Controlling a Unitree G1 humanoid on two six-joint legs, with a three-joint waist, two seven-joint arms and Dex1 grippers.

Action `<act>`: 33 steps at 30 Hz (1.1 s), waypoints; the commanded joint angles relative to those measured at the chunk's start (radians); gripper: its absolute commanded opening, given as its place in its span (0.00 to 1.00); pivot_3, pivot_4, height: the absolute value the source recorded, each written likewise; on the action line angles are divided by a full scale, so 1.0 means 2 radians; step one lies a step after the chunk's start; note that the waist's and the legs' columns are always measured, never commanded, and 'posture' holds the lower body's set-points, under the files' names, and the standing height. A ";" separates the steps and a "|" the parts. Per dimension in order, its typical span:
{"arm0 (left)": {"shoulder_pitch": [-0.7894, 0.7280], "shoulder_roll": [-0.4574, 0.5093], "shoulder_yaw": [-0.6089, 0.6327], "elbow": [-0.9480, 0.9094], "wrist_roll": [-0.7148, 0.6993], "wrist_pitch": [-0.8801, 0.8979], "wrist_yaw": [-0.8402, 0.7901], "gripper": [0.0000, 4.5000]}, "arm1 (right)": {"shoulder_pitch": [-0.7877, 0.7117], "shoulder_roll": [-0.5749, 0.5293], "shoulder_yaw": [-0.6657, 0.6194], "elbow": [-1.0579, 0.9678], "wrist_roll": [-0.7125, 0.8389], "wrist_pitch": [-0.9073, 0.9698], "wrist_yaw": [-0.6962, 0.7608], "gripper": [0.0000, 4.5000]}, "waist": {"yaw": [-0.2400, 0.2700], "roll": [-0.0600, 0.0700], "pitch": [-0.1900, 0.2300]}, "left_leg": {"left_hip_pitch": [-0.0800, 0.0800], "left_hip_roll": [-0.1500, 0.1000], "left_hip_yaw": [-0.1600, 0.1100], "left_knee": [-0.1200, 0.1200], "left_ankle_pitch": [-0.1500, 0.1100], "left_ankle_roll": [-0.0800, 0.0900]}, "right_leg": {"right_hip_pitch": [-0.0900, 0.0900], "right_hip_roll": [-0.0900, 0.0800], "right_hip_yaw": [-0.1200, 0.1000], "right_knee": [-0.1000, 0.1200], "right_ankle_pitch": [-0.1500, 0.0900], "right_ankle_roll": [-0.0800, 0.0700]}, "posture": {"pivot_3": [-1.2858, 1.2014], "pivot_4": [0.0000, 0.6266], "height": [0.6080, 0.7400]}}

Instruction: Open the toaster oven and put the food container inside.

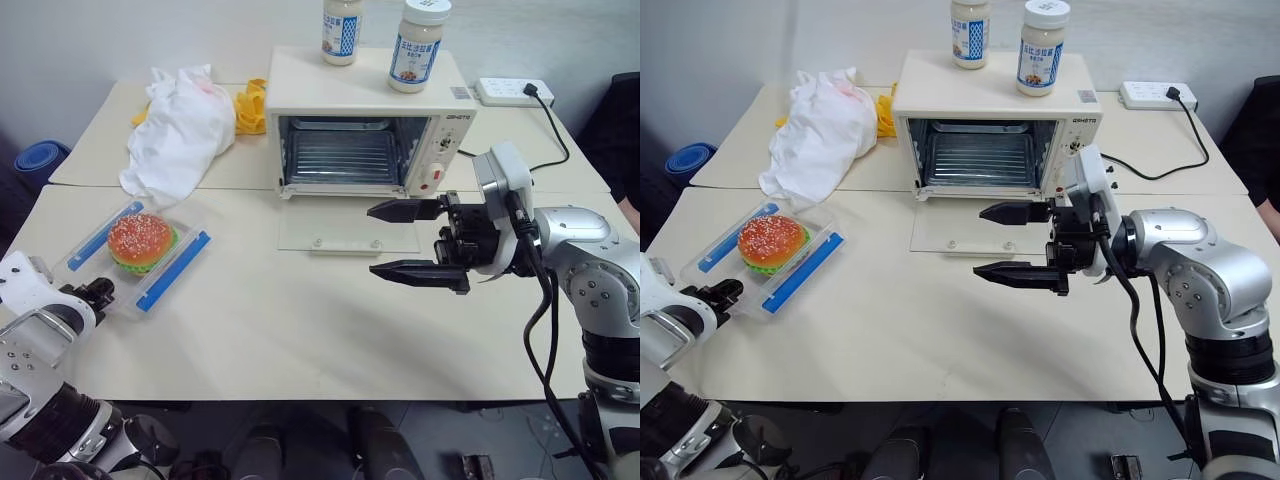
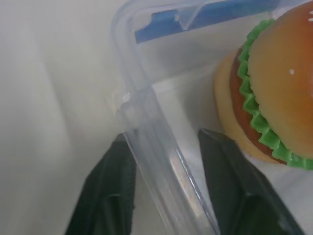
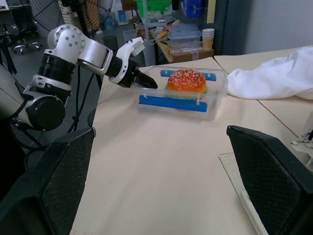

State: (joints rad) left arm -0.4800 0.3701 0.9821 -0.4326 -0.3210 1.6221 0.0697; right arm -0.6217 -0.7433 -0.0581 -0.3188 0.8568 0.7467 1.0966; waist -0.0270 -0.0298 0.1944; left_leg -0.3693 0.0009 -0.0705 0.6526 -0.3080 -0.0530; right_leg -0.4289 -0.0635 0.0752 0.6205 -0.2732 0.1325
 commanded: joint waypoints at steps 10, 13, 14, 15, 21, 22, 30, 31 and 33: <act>-0.031 0.073 -0.013 0.089 -0.057 -0.004 -0.014 0.01 | 0.031 -0.022 -0.066 -0.049 0.056 0.036 -0.042 1.00 | -0.001 0.000 0.000 | 0.001 0.000 0.000 0.000 0.000 0.000 | 0.000 0.000 0.000 0.001 0.000 0.000 | 0.52 0.24 1.00; -0.033 0.105 -0.044 0.113 -0.115 -0.004 -0.036 0.01 | 0.044 -0.029 -0.073 -0.060 0.048 0.033 -0.056 1.00 | 0.000 0.000 0.000 | 0.000 0.000 -0.001 0.000 0.000 0.000 | 0.000 0.000 0.000 0.000 0.000 0.000 | 0.52 0.24 1.00; -0.031 0.115 -0.054 0.119 -0.132 -0.004 -0.039 0.01 | 0.049 -0.031 -0.075 -0.062 0.048 0.033 -0.058 1.00 | 0.000 -0.001 0.000 | 0.000 0.000 -0.001 -0.001 0.000 0.000 | 0.000 0.000 -0.001 0.000 0.000 0.000 | 0.52 0.24 1.00; -0.030 0.125 -0.068 0.126 -0.150 -0.004 -0.042 0.01 | 0.055 -0.034 -0.078 -0.064 0.049 0.033 -0.059 1.00 | 0.000 -0.001 0.000 | 0.000 0.000 -0.001 -0.001 0.000 0.000 | 0.000 0.000 -0.001 0.000 0.000 0.000 | 0.52 0.24 1.00; -0.090 0.185 -0.190 0.173 -0.261 -0.004 -0.045 0.01 | 0.108 -0.056 -0.120 -0.077 0.054 0.031 -0.077 1.00 | 0.005 -0.001 0.000 | -0.001 -0.001 -0.001 -0.001 0.000 0.000 | 0.000 -0.002 -0.001 -0.001 0.000 0.000 | 0.52 0.24 1.00; -0.111 0.186 -0.213 0.182 -0.270 -0.004 -0.042 0.01 | 0.119 -0.058 -0.129 -0.080 0.052 0.030 -0.081 1.00 | 0.007 -0.001 0.000 | -0.001 -0.001 -0.001 -0.001 0.000 0.000 | 0.000 -0.002 -0.002 -0.001 0.000 0.000 | 0.52 0.24 1.00; -0.291 0.058 -0.320 0.281 -0.229 -0.004 0.007 0.01 | 0.191 -0.063 -0.195 -0.087 0.044 0.020 -0.119 1.00 | 0.016 -0.001 0.000 | -0.001 -0.002 -0.001 0.000 0.000 0.000 | 0.000 -0.002 -0.002 -0.001 0.000 0.000 | 0.52 0.24 1.00; -0.301 0.045 -0.331 0.287 -0.218 -0.004 0.010 0.01 | 0.195 -0.061 -0.197 -0.090 0.043 0.019 -0.125 1.00 | 0.014 -0.001 0.000 | -0.002 -0.002 -0.001 0.000 0.000 0.000 | 0.000 -0.002 -0.002 -0.001 0.000 0.000 | 0.52 0.24 1.00; -0.314 0.018 -0.340 0.294 -0.195 -0.005 0.015 0.01 | 0.198 -0.057 -0.198 -0.093 0.044 0.016 -0.136 1.00 | 0.008 -0.001 0.000 | -0.001 -0.002 0.000 -0.001 0.000 0.000 | 0.000 -0.002 0.000 -0.002 0.000 0.001 | 0.52 0.24 1.00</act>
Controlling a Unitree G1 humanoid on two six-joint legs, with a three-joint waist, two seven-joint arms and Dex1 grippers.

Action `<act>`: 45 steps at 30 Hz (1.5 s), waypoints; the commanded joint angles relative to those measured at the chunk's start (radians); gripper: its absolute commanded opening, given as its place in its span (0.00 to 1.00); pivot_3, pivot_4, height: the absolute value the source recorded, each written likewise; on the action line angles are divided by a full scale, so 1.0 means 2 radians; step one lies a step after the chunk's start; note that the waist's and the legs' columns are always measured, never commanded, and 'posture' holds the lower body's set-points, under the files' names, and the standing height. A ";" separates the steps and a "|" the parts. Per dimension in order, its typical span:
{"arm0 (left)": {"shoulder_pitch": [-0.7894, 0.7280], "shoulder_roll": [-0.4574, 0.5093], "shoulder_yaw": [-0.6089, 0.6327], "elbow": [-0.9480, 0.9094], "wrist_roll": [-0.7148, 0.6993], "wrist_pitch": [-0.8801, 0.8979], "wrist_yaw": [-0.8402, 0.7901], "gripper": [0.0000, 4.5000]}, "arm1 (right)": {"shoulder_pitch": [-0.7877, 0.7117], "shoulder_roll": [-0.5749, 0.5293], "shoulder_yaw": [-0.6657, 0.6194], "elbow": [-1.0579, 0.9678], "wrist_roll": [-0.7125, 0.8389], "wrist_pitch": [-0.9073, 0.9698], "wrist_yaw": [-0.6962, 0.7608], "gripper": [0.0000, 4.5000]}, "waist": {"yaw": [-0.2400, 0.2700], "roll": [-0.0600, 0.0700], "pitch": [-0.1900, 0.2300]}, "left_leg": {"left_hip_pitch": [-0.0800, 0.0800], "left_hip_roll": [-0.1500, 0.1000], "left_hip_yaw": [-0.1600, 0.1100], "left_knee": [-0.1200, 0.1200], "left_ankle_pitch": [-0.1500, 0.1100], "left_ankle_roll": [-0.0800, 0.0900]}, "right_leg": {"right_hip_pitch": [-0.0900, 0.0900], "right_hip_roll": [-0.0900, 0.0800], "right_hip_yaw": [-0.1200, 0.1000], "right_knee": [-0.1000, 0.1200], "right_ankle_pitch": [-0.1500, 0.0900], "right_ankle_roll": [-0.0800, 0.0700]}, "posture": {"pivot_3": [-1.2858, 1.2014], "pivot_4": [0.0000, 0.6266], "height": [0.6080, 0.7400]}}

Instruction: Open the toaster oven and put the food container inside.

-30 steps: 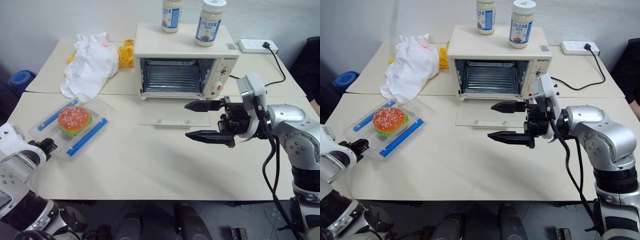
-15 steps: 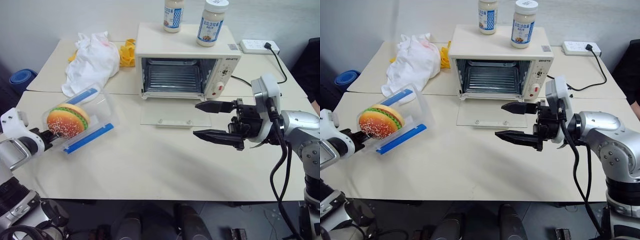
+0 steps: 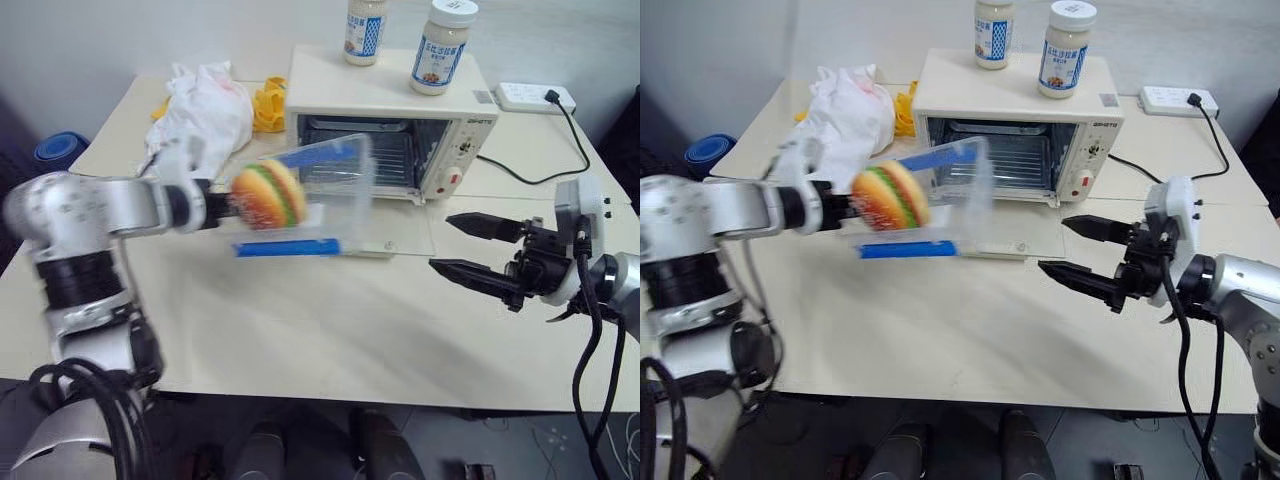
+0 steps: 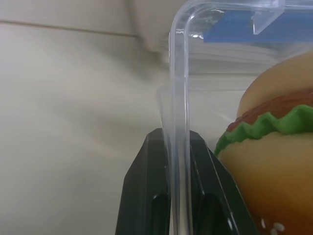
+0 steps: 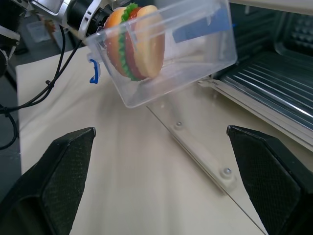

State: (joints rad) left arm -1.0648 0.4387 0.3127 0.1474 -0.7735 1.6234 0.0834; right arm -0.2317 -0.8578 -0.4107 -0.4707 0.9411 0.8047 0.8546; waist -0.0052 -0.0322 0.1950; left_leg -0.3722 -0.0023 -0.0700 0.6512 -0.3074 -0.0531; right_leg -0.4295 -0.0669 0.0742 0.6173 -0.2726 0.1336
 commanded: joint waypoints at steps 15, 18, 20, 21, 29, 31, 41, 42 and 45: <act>-0.067 -0.111 -0.025 0.085 0.161 -0.121 0.019 0.28 | 0.044 0.024 -0.030 -0.032 -0.009 -0.042 -0.069 1.00 | -0.007 0.000 0.000 | 0.000 0.000 0.001 -0.001 0.001 -0.001 | -0.001 0.001 0.002 0.001 0.000 0.001 | 0.52 0.24 1.00; -0.069 -0.119 -0.023 0.092 0.165 -0.121 0.012 0.49 | 0.043 0.025 -0.026 -0.032 -0.009 -0.043 -0.072 1.00 | -0.006 0.000 0.000 | 0.000 0.000 0.001 -0.001 0.001 -0.001 | -0.001 0.001 0.002 0.001 0.000 0.001 | 0.52 0.24 1.00; -0.067 -0.114 -0.031 0.091 0.171 -0.124 0.003 0.64 | 0.041 0.027 -0.025 -0.032 -0.007 -0.043 -0.075 1.00 | -0.007 0.000 0.000 | 0.001 0.000 0.001 0.000 0.001 -0.001 | -0.001 0.001 0.002 0.001 0.000 0.001 | 0.52 0.24 1.00; -0.065 -0.108 -0.036 0.089 0.175 -0.130 -0.003 0.70 | 0.039 0.029 -0.023 -0.032 -0.006 -0.043 -0.076 1.00 | -0.007 0.000 0.000 | 0.001 0.000 0.001 -0.001 0.001 -0.001 | -0.001 0.001 0.002 0.001 0.000 0.001 | 0.52 0.24 1.00; -0.042 -0.065 -0.015 0.005 0.138 -0.104 -0.080 0.77 | 0.039 0.032 -0.016 -0.030 -0.005 -0.043 -0.075 1.00 | -0.010 0.000 0.000 | 0.001 0.000 0.001 -0.001 0.001 -0.001 | -0.001 0.001 0.002 0.001 0.000 0.001 | 0.52 0.24 1.00; -0.019 -0.038 -0.032 -0.040 0.113 -0.109 -0.136 0.77 | 0.037 0.034 -0.013 -0.032 0.001 -0.040 -0.074 1.00 | -0.011 0.000 0.000 | 0.001 0.000 0.001 -0.001 0.001 -0.001 | -0.001 0.001 0.002 0.001 0.000 0.001 | 0.52 0.24 1.00; 0.142 0.158 -0.062 -0.155 0.006 -0.241 -0.504 0.27 | 0.039 0.047 0.020 -0.064 0.048 -0.026 -0.084 0.47 | -0.013 0.000 0.000 | 0.001 0.001 0.001 -0.001 0.001 -0.001 | -0.001 0.002 0.003 0.002 0.000 -0.001 | 0.52 0.24 1.00; 0.155 0.170 -0.072 -0.159 0.010 -0.257 -0.523 0.20 | 0.038 0.049 0.026 -0.064 0.047 -0.025 -0.086 0.39 | -0.012 0.000 0.000 | 0.001 0.001 0.001 -0.001 0.001 -0.001 | -0.001 0.002 0.003 0.002 0.000 -0.001 | 0.52 0.24 1.00; 0.193 0.181 -0.132 -0.178 0.051 -0.324 -0.555 0.01 | 0.026 0.061 0.080 -0.059 0.015 -0.030 -0.092 0.17 | -0.007 0.000 0.000 | 0.002 0.001 0.000 0.000 0.001 -0.001 | 0.001 0.002 0.002 0.001 0.000 -0.001 | 0.52 0.24 1.00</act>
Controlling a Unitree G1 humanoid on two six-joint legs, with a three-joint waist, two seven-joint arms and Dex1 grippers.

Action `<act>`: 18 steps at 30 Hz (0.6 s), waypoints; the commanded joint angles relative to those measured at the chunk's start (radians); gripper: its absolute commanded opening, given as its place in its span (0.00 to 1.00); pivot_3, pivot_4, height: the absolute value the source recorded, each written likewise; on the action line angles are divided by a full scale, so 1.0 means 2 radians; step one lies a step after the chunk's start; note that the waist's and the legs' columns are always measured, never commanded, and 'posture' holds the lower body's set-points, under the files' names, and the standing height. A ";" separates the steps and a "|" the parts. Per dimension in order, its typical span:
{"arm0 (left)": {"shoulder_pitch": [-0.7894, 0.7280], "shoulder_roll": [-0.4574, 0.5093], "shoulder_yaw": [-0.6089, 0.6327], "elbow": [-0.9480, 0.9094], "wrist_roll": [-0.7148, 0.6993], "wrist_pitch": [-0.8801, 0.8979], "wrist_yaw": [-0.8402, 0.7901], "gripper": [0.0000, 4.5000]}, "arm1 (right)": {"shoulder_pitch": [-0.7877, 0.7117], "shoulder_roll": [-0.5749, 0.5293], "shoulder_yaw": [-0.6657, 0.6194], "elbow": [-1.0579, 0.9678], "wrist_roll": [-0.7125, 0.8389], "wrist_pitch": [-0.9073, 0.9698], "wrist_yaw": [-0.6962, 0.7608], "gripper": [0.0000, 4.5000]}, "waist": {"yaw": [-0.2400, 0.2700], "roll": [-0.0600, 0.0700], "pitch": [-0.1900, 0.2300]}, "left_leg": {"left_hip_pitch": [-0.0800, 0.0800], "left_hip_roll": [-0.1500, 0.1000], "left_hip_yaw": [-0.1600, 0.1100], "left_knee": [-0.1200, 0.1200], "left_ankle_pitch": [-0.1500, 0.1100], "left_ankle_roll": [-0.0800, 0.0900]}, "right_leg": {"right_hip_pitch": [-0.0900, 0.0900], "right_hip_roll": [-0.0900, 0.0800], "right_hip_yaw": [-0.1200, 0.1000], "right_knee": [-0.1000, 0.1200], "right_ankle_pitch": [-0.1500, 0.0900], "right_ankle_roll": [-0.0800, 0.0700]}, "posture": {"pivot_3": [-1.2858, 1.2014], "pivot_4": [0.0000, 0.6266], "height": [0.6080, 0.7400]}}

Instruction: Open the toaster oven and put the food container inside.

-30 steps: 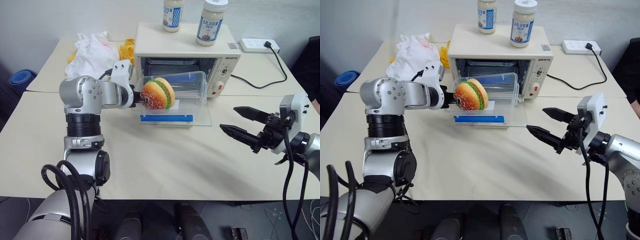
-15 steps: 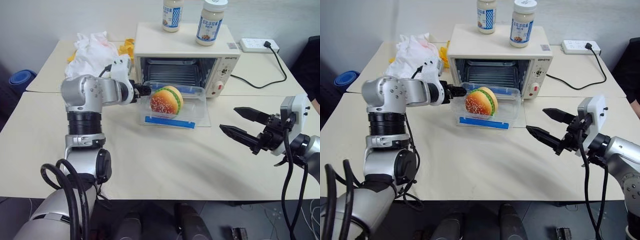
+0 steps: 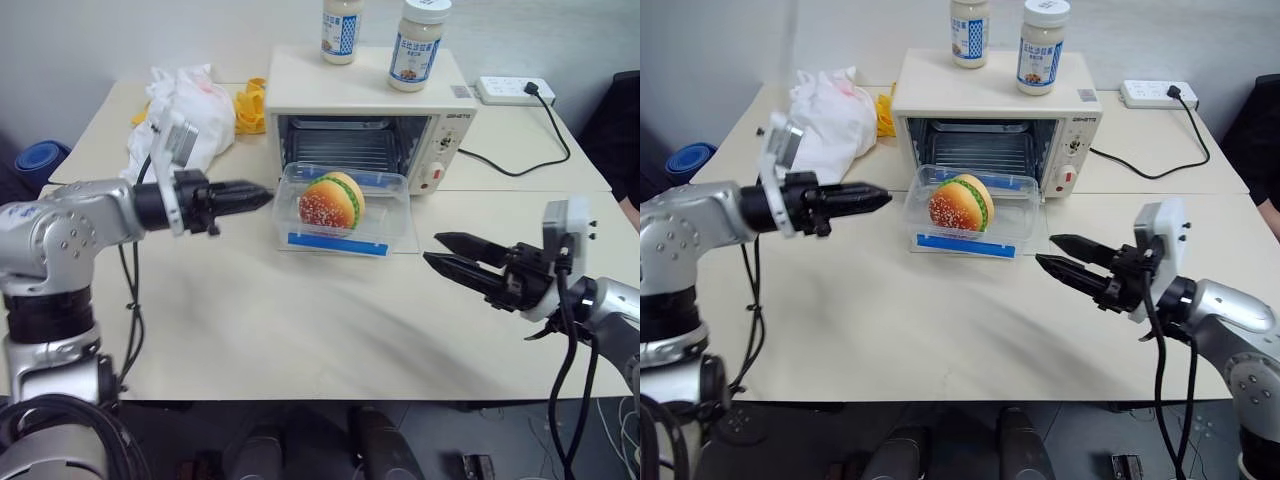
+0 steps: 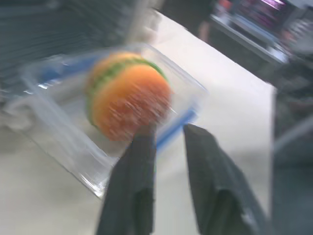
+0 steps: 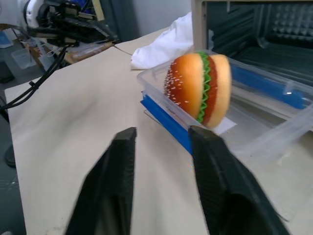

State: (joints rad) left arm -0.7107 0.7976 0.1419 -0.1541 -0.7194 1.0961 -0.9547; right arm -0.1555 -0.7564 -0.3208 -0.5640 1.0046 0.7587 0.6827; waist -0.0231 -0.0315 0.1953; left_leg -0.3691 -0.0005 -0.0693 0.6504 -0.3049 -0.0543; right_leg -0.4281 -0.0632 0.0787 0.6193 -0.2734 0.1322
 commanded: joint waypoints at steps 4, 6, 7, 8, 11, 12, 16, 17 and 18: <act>0.020 -0.020 -0.113 -0.018 0.083 -0.133 -0.033 0.00 | -0.048 0.030 0.105 0.024 -0.086 -0.015 -0.027 0.01 | 0.006 0.000 0.000 | -0.001 0.000 0.000 0.001 0.000 0.001 | 0.000 0.000 0.000 0.000 0.000 0.000 | 0.52 0.24 1.00; 0.011 -0.042 -0.143 0.002 0.131 -0.173 -0.004 0.00 | -0.067 0.038 0.144 0.049 -0.137 -0.026 -0.039 0.01 | 0.006 0.000 0.000 | -0.001 0.000 0.000 0.001 0.000 0.001 | 0.000 0.000 0.000 0.000 0.000 0.000 | 0.52 0.24 1.00; 0.001 -0.062 -0.152 0.014 0.146 -0.176 0.019 0.00 | -0.084 0.046 0.167 0.068 -0.169 -0.027 -0.054 0.01 | 0.007 0.000 0.000 | -0.001 0.000 0.000 0.001 0.000 0.001 | 0.000 0.000 0.000 0.000 0.000 0.000 | 0.52 0.24 1.00; -0.006 -0.079 -0.157 0.020 0.154 -0.177 0.035 0.00 | -0.102 0.056 0.186 0.088 -0.197 -0.031 -0.069 0.01 | 0.008 0.000 0.000 | -0.001 0.000 0.000 0.001 0.000 0.001 | 0.000 0.000 0.000 0.000 0.000 0.000 | 0.52 0.24 1.00; -0.015 -0.115 -0.167 0.026 0.176 -0.186 0.063 0.00 | -0.149 0.096 0.197 0.130 -0.231 -0.026 -0.106 0.01 | 0.005 0.000 0.000 | -0.001 0.000 0.000 0.001 0.000 0.001 | -0.001 0.000 0.001 0.001 0.000 0.001 | 0.52 0.24 1.00; -0.018 -0.122 -0.168 0.030 0.186 -0.191 0.073 0.00 | -0.156 0.102 0.196 0.136 -0.238 -0.027 -0.107 0.01 | 0.004 0.000 0.000 | -0.001 0.000 0.000 0.001 0.000 0.001 | -0.002 0.000 0.001 0.001 0.000 0.001 | 0.52 0.24 1.00; -0.034 -0.162 -0.163 0.060 0.217 -0.189 0.135 0.00 | -0.182 0.123 0.200 0.169 -0.273 -0.045 -0.115 0.01 | 0.003 0.000 0.000 | -0.001 0.000 0.000 0.000 0.000 0.001 | -0.002 0.000 0.001 0.001 0.000 0.001 | 0.52 0.24 1.00; -0.039 -0.173 -0.161 0.070 0.225 -0.192 0.151 0.00 | -0.193 0.132 0.201 0.185 -0.285 -0.054 -0.121 0.01 | 0.003 0.000 0.000 | -0.001 0.000 0.000 0.000 0.000 0.001 | -0.002 0.000 0.001 0.001 0.000 0.001 | 0.52 0.24 1.00; -0.044 -0.182 -0.159 0.080 0.233 -0.196 0.165 0.00 | -0.202 0.139 0.200 0.200 -0.295 -0.061 -0.126 0.01 | 0.002 0.000 0.000 | -0.001 0.000 0.001 0.001 0.000 0.001 | -0.002 0.000 0.001 0.001 0.000 0.001 | 0.52 0.24 1.00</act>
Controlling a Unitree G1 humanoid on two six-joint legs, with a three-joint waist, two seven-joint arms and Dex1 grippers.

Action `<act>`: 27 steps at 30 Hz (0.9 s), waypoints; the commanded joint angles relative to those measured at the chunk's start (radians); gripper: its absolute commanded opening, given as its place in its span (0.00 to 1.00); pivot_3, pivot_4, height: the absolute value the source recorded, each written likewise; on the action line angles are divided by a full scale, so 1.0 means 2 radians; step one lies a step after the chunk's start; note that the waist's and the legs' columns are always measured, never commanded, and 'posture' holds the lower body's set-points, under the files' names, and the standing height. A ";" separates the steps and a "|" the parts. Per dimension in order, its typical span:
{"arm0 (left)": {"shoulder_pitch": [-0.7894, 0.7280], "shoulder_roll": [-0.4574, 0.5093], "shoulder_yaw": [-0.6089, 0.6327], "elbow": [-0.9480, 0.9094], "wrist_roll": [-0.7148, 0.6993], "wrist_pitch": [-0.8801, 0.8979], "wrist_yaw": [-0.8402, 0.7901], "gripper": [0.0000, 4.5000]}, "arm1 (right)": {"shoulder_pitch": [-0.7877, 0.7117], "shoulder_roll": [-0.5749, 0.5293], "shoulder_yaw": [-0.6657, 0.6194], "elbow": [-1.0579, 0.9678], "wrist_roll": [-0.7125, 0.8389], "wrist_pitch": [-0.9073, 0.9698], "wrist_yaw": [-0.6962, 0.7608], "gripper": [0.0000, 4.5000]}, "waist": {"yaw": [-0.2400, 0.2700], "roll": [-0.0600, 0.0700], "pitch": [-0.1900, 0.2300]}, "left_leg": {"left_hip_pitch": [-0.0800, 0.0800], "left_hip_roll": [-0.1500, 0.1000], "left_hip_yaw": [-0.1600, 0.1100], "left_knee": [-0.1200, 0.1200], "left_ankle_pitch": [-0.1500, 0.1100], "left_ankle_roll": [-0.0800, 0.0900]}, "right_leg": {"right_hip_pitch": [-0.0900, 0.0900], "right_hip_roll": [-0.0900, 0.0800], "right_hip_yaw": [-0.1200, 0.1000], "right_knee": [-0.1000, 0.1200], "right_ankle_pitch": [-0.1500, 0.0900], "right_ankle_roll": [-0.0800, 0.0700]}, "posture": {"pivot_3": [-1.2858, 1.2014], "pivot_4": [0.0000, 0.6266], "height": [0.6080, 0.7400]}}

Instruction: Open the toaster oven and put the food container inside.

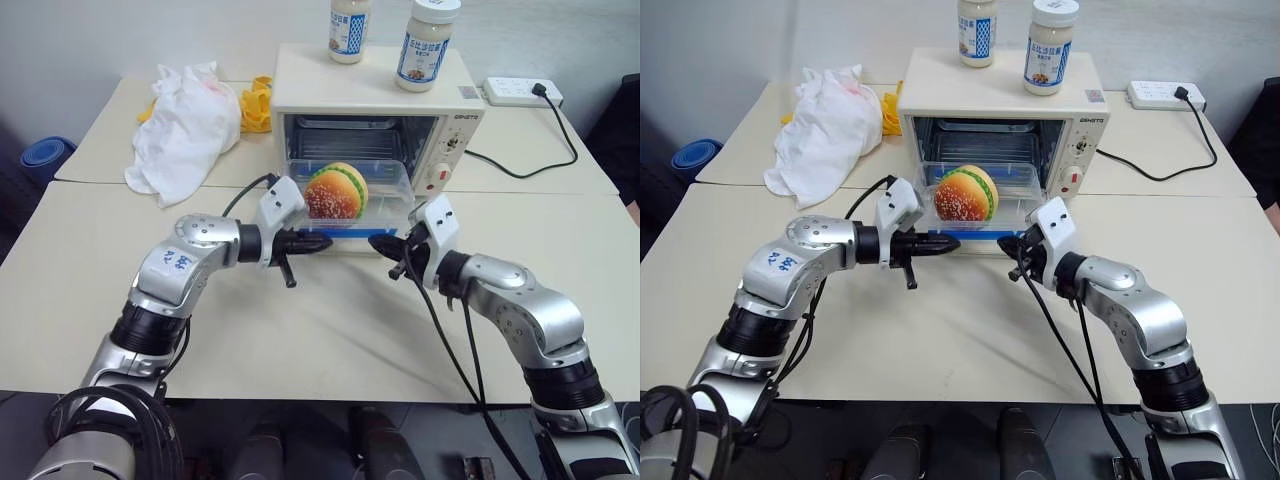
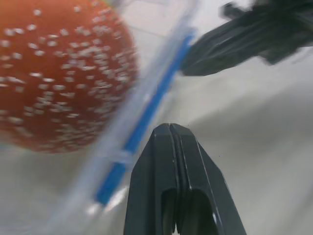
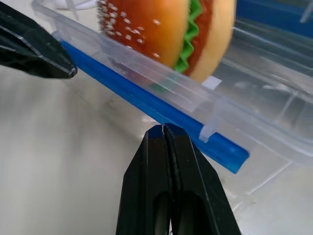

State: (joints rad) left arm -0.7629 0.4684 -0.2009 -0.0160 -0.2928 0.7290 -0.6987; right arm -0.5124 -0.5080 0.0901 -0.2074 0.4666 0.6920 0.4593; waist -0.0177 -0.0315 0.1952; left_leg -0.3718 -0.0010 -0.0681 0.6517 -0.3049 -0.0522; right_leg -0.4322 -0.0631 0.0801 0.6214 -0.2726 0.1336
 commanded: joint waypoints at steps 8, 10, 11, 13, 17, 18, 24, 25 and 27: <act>-0.100 -0.093 0.042 0.163 0.064 -0.082 0.131 0.00 | -0.126 0.083 -0.020 0.207 -0.088 -0.120 -0.035 0.01 | -0.006 0.000 0.000 | 0.000 0.000 0.000 0.000 0.000 0.000 | -0.001 0.000 0.000 0.001 0.000 0.000 | 0.52 0.24 1.00; -0.121 -0.106 0.049 0.204 0.073 -0.105 0.149 0.00 | -0.148 0.092 -0.022 0.252 -0.099 -0.146 -0.032 0.01 | -0.006 0.000 0.000 | 0.000 0.000 0.000 0.000 0.001 0.000 | -0.001 0.000 0.000 0.001 0.000 0.000 | 0.52 0.24 1.00; -0.129 -0.111 0.053 0.220 0.075 -0.114 0.154 0.00 | -0.158 0.095 -0.023 0.273 -0.104 -0.158 -0.030 0.01 | -0.006 0.000 0.000 | 0.000 0.000 0.001 -0.001 0.001 0.000 | -0.001 0.000 0.000 0.001 0.000 0.000 | 0.52 0.24 1.00; -0.140 -0.118 0.059 0.241 0.076 -0.126 0.154 0.00 | -0.173 0.100 -0.027 0.304 -0.113 -0.179 -0.028 0.01 | -0.006 0.000 0.000 | 0.000 0.000 0.001 -0.001 0.001 0.000 | -0.001 0.000 0.000 0.001 0.000 0.000 | 0.52 0.24 1.00; -0.134 -0.114 0.071 0.228 0.064 -0.117 0.134 0.00 | -0.183 0.102 -0.041 0.309 -0.111 -0.190 -0.025 0.01 | -0.007 0.000 0.000 | -0.002 0.000 0.002 -0.001 0.001 0.000 | -0.004 0.000 0.001 0.003 0.000 0.001 | 0.52 0.24 1.00; -0.129 -0.109 0.075 0.214 0.059 -0.112 0.125 0.00 | -0.178 0.099 -0.045 0.294 -0.107 -0.184 -0.022 0.01 | -0.007 0.000 0.000 | -0.003 0.000 0.002 -0.001 0.001 0.000 | -0.005 -0.001 0.002 0.003 0.000 0.001 | 0.52 0.24 1.00; -0.057 -0.014 0.142 0.065 -0.034 -0.026 0.023 0.00 | -0.061 0.061 -0.088 0.051 -0.029 -0.051 -0.008 0.01 | -0.013 0.000 0.000 | -0.004 0.001 0.003 -0.003 0.002 -0.003 | -0.007 0.000 0.002 0.003 0.000 0.001 | 0.52 0.24 1.00; -0.048 0.003 0.152 0.046 -0.050 -0.009 0.011 0.00 | -0.040 0.055 -0.098 0.012 -0.010 -0.024 -0.010 0.01 | -0.013 0.000 0.000 | -0.005 0.001 0.002 -0.002 0.002 -0.003 | -0.008 0.000 0.002 0.003 0.000 0.001 | 0.52 0.24 1.00; -0.030 0.050 0.177 0.019 -0.081 0.022 -0.021 0.09 | 0.011 0.039 -0.124 -0.061 0.033 0.037 -0.016 0.00 | -0.013 0.000 0.000 | -0.007 0.001 0.002 -0.001 0.002 -0.003 | -0.009 0.000 0.002 0.003 0.000 0.001 | 0.52 0.24 1.00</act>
State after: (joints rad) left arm -0.8155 0.5458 0.1180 0.1048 -0.3958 0.7407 -0.6933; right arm -0.4991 -0.4199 -0.1246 -0.2056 0.4586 0.6952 0.4302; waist -0.0446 -0.0305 0.1947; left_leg -0.3854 0.0002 -0.0652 0.6511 -0.3023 -0.0557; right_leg -0.4496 -0.0635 0.0833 0.6284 -0.2718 0.1349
